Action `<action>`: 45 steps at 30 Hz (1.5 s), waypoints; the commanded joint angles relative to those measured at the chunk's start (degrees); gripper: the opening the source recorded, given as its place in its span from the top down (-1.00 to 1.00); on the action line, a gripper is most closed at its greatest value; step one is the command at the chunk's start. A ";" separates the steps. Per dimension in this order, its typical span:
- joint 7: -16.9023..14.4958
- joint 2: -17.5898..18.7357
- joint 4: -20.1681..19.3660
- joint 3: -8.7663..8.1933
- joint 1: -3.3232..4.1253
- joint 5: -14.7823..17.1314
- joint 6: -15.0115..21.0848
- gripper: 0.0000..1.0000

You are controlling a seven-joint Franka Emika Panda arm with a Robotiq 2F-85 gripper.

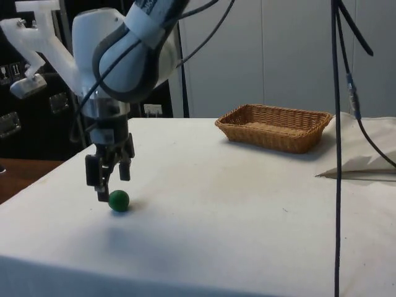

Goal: Pick up the ball and place it into the basket.

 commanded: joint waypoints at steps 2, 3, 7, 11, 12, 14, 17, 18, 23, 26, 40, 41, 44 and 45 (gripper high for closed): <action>-0.63 0.86 0.97 0.86 -0.63 1.09 0.46 -1.00; 0.00 0.74 0.69 0.06 0.00 0.34 0.11 -1.00; -0.46 2.01 1.95 0.92 -0.46 1.38 0.69 -1.00; -0.34 2.46 2.18 0.74 -0.34 1.15 0.52 -1.00; -0.29 2.58 2.29 0.69 -0.34 1.09 0.34 -1.00; -0.23 2.75 2.41 0.63 -0.34 1.03 0.23 -1.00; -0.17 3.15 2.64 0.52 -0.34 0.86 -0.11 -1.00; -0.23 3.32 2.75 0.34 -0.34 0.69 -0.29 -1.00; -0.40 4.01 3.27 0.11 -0.34 0.52 -0.57 -1.00; -0.46 4.47 3.78 -0.17 -0.23 0.46 -0.80 -1.00; 0.00 4.70 3.78 -0.69 0.17 -0.34 -1.49 0.55; 0.00 4.70 3.78 -0.69 0.17 -0.34 -1.49 0.74; 0.00 4.70 3.72 -0.74 0.23 -0.40 -1.49 0.99; -0.40 4.58 3.67 -0.34 -0.11 0.06 -1.26 0.99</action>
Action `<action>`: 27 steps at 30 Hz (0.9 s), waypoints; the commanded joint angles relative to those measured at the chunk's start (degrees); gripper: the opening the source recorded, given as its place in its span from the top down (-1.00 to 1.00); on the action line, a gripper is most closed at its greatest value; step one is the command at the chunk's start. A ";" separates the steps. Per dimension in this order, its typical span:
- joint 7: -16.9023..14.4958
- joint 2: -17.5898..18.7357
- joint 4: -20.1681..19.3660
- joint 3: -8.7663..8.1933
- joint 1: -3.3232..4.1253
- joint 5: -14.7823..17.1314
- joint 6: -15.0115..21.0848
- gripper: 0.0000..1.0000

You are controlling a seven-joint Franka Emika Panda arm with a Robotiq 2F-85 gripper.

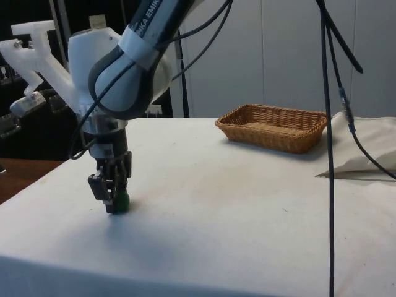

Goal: Pick up the ball and place it into the basket.

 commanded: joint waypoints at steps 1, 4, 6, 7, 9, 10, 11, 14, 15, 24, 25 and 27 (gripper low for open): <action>0.40 0.11 0.06 -0.40 0.34 -0.46 -0.23 0.99; 0.40 0.11 0.06 -0.40 0.34 -0.46 -0.23 0.98; 0.23 -1.26 -0.74 -0.63 0.40 -0.57 -0.69 0.98; 0.00 -0.17 0.00 -0.11 0.06 -0.06 -0.06 0.98; 0.11 -2.29 -1.38 -0.80 0.46 -0.57 -1.03 0.98; 0.06 -2.86 -1.83 -0.92 0.52 -0.63 -1.20 0.98; 0.00 -3.44 -2.23 -0.97 0.57 -0.63 -1.38 0.98; 0.00 -6.02 -4.53 -0.97 0.52 -1.15 -1.49 0.98; 0.00 -6.59 -5.16 -0.92 0.52 -1.32 -1.49 0.98; -0.29 -12.26 -10.20 -1.26 0.29 -2.35 -1.55 0.98; -0.34 -11.75 -9.74 -0.97 0.11 -2.01 -1.49 0.98; -0.46 -13.29 -11.17 -1.43 0.29 -2.46 -1.49 0.98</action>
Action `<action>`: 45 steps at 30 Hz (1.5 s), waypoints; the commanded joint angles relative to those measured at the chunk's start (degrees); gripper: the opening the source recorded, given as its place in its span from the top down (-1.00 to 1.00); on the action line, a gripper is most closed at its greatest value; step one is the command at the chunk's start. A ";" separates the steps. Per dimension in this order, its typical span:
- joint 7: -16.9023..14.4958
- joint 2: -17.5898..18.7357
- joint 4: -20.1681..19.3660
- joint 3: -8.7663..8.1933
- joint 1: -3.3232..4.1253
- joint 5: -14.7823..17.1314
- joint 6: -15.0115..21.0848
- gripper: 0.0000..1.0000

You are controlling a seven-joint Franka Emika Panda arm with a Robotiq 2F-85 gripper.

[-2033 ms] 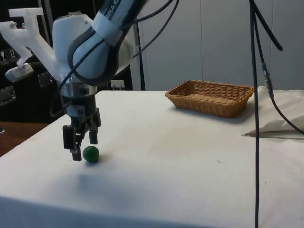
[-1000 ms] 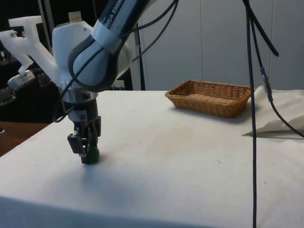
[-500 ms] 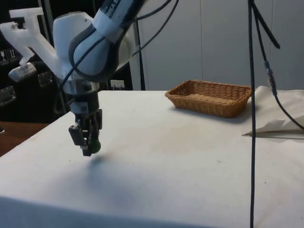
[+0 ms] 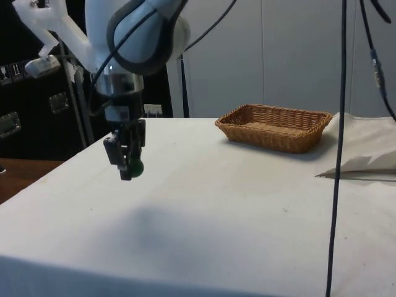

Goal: Pick up the ball and place it into the basket.

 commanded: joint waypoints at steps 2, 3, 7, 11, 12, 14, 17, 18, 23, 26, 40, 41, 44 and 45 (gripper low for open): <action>-0.34 -2.12 -2.01 -0.63 0.17 -0.52 0.11 0.98; -0.52 -2.64 -2.46 -0.74 0.17 -0.57 0.17 0.98; -1.09 -3.67 -3.32 -0.86 0.00 -0.11 0.00 0.98; -1.83 -7.62 -6.88 -2.18 0.23 -1.09 0.23 0.98; -1.89 -8.37 -7.45 -2.41 0.23 -1.38 0.23 0.98; -1.83 -9.51 -8.48 -2.64 0.23 -1.95 0.23 0.98; -1.78 -10.89 -9.68 -2.98 0.23 -2.58 0.29 0.98; -1.72 -12.15 -10.71 -3.21 0.23 -3.21 0.34 0.98; -1.49 -15.18 -13.35 -3.72 0.23 -5.10 0.40 0.98; -1.43 -16.44 -14.38 -3.95 0.17 -5.84 0.34 0.98; -0.97 -24.58 -19.77 -5.96 -0.23 -11.17 -1.55 0.98; -0.97 -25.04 -19.88 -6.13 -0.29 -11.46 -1.83 0.98; -1.03 -26.18 -20.23 -6.65 -0.34 -12.26 -2.64 0.98; -1.03 -26.64 -20.34 -6.82 -0.40 -12.55 -2.98 0.98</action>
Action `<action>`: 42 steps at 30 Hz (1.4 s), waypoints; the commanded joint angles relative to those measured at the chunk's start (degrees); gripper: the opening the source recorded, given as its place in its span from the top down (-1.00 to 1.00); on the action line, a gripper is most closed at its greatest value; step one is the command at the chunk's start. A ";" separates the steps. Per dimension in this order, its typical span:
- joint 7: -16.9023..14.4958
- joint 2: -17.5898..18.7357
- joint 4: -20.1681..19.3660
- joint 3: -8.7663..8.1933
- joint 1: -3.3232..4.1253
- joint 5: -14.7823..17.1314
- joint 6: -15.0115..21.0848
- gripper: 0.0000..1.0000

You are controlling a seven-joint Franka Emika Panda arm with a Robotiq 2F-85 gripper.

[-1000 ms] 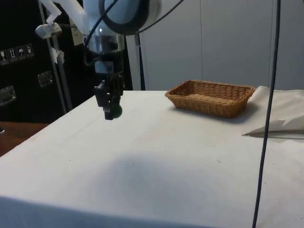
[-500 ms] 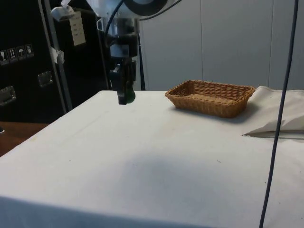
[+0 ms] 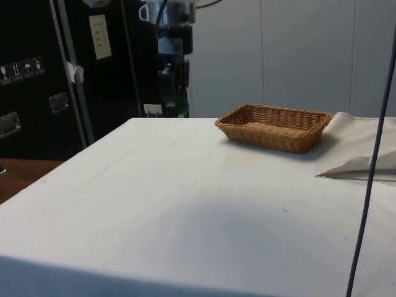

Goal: Pick up the ball and place it into the basket.

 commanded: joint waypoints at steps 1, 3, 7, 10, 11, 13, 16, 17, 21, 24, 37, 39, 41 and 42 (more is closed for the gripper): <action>0.57 -0.92 -0.34 -0.40 -0.23 -1.43 -0.63 0.98; 0.57 -1.66 -0.52 -0.69 -0.29 -2.01 -1.15 0.98; 0.00 -2.86 -0.74 -1.32 -0.23 -2.23 -2.01 0.98; 0.52 -4.41 -1.03 -1.95 -0.52 -4.24 -3.27 0.98; 0.46 -4.81 -1.09 -2.12 -0.57 -4.53 -3.55 0.98; 0.40 -5.79 -1.15 -2.64 -0.69 -5.44 -4.53 0.98; 0.29 -6.42 -1.03 -3.04 -0.80 -6.02 -5.21 0.98; 0.29 -6.70 -1.03 -3.21 -0.86 -6.30 -5.50 0.98; 0.00 -7.96 -0.80 -4.24 -1.03 -7.73 -6.76 0.98; -0.29 -8.71 -0.63 -4.98 -1.20 -8.71 -7.56 0.98; -1.60 -11.17 0.52 -8.08 -1.43 -12.49 -10.08 0.98; -1.89 -11.29 0.57 -8.82 -1.43 -13.24 -10.20 0.98; -2.06 -11.29 0.46 -9.28 -1.49 -13.64 -10.08 0.98; -2.06 -11.34 0.40 -9.45 -1.49 -13.81 -10.03 0.98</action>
